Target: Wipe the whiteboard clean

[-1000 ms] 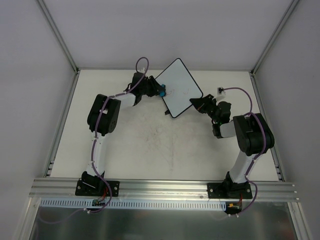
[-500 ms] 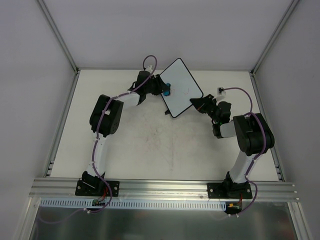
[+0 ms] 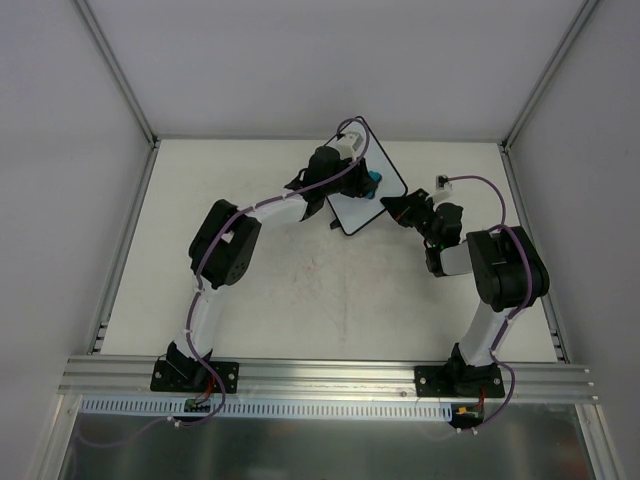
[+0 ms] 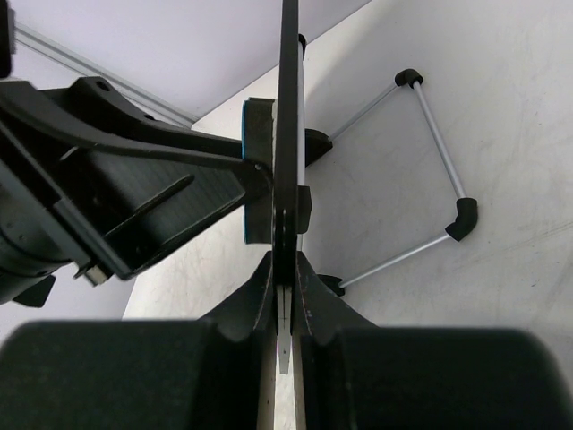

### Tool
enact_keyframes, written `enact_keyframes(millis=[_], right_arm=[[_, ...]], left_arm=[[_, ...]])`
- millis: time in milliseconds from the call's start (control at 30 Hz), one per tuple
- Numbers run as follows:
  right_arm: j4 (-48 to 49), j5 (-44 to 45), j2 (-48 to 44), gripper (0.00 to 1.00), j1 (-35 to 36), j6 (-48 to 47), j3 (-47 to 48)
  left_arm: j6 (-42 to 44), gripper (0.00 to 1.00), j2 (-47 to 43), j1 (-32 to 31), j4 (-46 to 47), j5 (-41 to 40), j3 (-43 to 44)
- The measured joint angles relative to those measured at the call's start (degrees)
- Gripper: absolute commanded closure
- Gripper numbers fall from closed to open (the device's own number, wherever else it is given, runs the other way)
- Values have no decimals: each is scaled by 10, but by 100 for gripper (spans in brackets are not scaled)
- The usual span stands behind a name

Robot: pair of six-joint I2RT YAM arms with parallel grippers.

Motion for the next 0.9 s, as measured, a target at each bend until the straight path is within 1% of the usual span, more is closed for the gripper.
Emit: enact_keyframes(millis=[100, 367, 533, 633, 767, 900], right_arm=[[0, 0, 0, 100, 0, 0, 0], [0, 0, 0, 100, 0, 1, 0], [0, 0, 0, 100, 0, 1, 0], [0, 0, 0, 100, 0, 1, 0], [0, 0, 0, 100, 0, 1, 0], [0, -1, 0, 100, 0, 1, 0]], left_arm=[[25, 75, -5, -14, -1, -4, 0], [53, 75, -6, -15, -11, 0, 6], [53, 75, -2, -16, -50, -6, 30], [42, 74, 1, -14, -77, -10, 45], [4, 74, 5, -4, -91, -13, 53], [-36, 74, 12, 22, -100, -13, 52]])
